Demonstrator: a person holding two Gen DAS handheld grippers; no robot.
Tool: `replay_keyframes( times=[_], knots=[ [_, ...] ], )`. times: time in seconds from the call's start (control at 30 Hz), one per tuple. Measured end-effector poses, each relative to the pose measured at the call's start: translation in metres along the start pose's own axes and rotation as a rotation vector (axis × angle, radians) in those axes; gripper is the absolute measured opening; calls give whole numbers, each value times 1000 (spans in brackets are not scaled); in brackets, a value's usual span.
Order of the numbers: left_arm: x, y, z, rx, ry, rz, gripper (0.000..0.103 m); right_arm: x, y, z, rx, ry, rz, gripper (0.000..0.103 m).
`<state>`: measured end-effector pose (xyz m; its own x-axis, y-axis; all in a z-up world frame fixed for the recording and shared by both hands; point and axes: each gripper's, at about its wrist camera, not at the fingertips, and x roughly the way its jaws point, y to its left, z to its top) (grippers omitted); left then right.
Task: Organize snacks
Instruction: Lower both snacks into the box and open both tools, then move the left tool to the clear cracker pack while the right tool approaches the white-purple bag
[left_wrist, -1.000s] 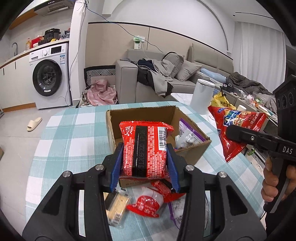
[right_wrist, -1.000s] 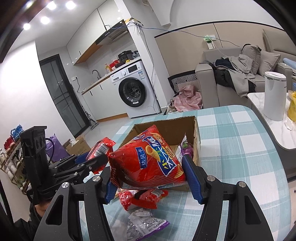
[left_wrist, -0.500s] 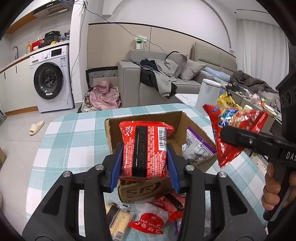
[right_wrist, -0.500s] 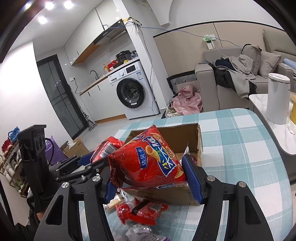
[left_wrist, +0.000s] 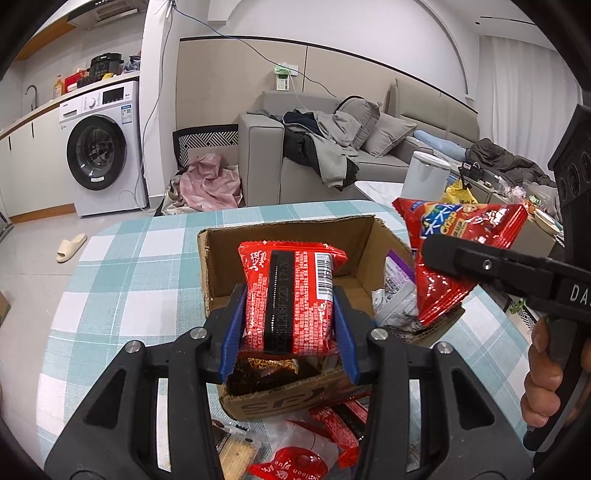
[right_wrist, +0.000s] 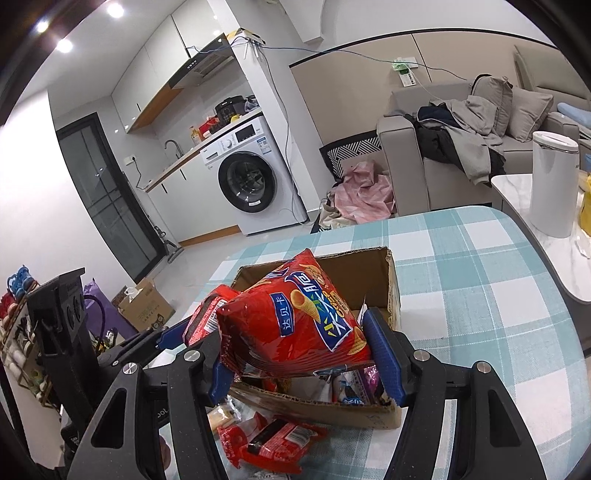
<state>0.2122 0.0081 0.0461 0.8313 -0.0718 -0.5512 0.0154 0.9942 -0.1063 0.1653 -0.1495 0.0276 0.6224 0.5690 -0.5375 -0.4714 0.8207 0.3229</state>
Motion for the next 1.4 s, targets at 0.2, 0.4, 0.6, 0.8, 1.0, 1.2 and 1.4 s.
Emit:
replay_keyframes(
  times=[0.2,0.4,0.6,0.8,1.0,1.2,1.4],
  knots=[
    [20,6,-1,-21,12,5,41,17,0,1,-7,21,-30,65],
    [28,10,-3,-22,20,7,41,26,3,3,-58,13,-73,66],
    [23,17,-3,-42,33,-21,64,18,10,1,-120,-3,-91,81],
    [-4,22,-8,-33,-8,-4,87,0,3,-5,-114,-23,-108,94],
    [-33,24,-16,-13,-34,32,102,-10,-2,-16,-113,1,-123,101],
    [-58,29,-27,-2,-35,42,102,-18,-3,-28,-109,44,-98,102],
    [-76,33,-36,-1,-33,55,102,-28,0,-43,-93,75,-55,102]
  ],
)
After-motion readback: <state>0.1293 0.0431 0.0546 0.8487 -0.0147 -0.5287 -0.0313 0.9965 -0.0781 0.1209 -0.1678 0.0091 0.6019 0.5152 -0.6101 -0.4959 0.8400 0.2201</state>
